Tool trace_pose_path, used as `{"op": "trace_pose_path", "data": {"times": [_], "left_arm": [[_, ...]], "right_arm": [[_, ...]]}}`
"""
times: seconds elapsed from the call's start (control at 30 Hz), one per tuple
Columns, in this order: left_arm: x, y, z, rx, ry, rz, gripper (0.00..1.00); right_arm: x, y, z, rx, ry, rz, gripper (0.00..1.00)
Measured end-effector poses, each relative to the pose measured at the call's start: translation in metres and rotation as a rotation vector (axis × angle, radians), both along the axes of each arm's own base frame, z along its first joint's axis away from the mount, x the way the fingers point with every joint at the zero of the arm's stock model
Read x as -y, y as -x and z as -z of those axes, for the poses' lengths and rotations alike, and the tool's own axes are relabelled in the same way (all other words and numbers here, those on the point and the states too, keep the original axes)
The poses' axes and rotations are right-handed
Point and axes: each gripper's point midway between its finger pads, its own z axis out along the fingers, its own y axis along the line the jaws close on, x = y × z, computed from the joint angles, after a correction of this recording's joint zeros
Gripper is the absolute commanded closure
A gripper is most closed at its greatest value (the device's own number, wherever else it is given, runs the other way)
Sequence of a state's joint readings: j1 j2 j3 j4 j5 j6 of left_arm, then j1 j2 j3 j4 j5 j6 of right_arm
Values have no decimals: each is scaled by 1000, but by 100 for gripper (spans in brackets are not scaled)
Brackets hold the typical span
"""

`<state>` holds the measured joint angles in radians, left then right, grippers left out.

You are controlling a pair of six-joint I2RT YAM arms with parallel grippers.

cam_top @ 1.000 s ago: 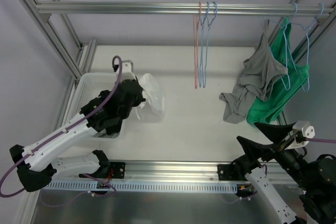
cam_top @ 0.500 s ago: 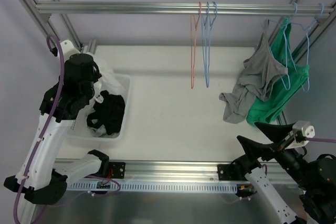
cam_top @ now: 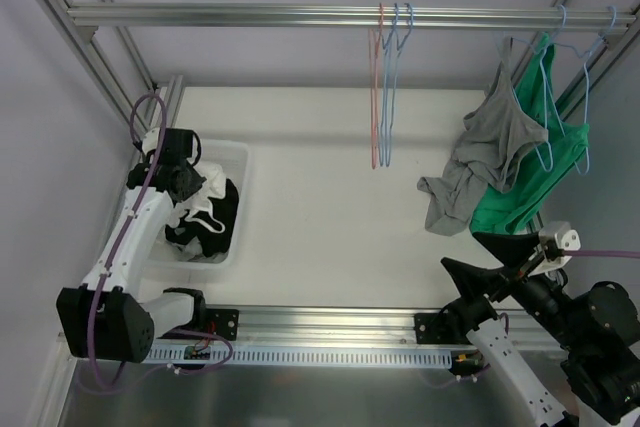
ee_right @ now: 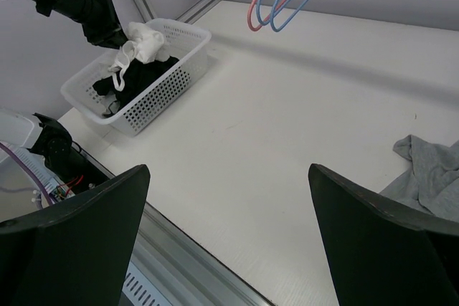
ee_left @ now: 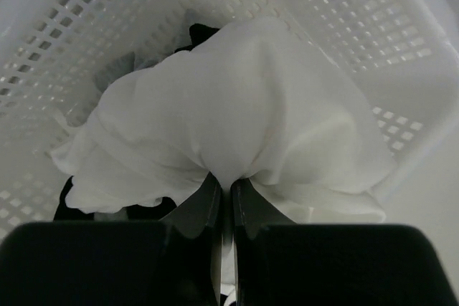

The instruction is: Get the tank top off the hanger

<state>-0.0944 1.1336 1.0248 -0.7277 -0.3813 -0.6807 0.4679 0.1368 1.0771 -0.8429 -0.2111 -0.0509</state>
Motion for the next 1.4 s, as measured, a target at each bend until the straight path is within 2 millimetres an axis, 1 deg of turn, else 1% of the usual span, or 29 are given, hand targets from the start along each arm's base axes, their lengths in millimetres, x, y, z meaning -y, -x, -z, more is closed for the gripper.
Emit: {"op": "trace_pose_path", "data": {"times": [0.1,0.17,0.3,0.4,0.5,0.63,0.67,0.7,0.73,0.77,0.8,0.83,0.87,0.97,1.03,1.07,1.1,1.17,1.23,1.3,1.37,1.4], "left_arm": [[-5,-2,32,-46,68,-44,100],[-4,3,44,-59,87,-63,100],[-5,9,51,-32,107,-98,100],[-12,8,55,-27,114,-138,100],[-16,7,63,-39,117,-171,100],[-17,9,73,-53,119,-185,100],[-17,9,73,-53,119,-180,95],[-16,9,72,-50,119,-173,86],[-14,9,69,-45,125,-153,56],[-13,10,66,-41,122,-135,49],[-11,11,57,-21,130,-120,42],[-9,11,47,9,137,-105,28],[-8,12,35,39,137,-92,23],[-6,12,-25,210,143,-54,7],[-5,17,-71,325,134,-26,4],[-4,20,-92,376,129,-11,1],[-3,24,-111,422,126,8,1],[2,34,-137,482,123,53,1],[16,46,-155,525,137,158,1],[36,58,-166,552,160,293,1],[54,70,-167,562,184,423,1],[62,78,-164,566,191,483,1]], "right_arm": [[-5,-4,9,-29,3,-12,0],[-7,-6,15,-48,8,-17,1],[-12,-10,24,-71,10,-30,0],[-16,-13,28,-79,7,-41,0],[-19,-15,31,-88,5,-51,1],[-20,-15,30,-85,1,-58,1],[-21,-15,29,-83,0,-59,0],[-21,-16,29,-82,0,-59,1],[-21,-16,27,-82,-1,-58,1],[-21,-16,25,-80,-1,-58,1],[-21,-16,21,-78,-2,-57,0],[-20,-16,16,-73,-4,-56,1],[-20,-16,13,-73,-2,-53,1],[-18,-20,1,-69,5,-32,1],[-16,-26,-1,-79,21,-11,1],[-15,-31,0,-90,33,5,1],[-13,-36,3,-105,48,26,1],[-7,-48,6,-138,89,86,0],[3,-63,4,-166,146,165,1],[13,-78,-7,-171,195,245,1],[24,-95,-22,-172,255,329,0],[30,-105,-32,-166,285,375,0]]}}
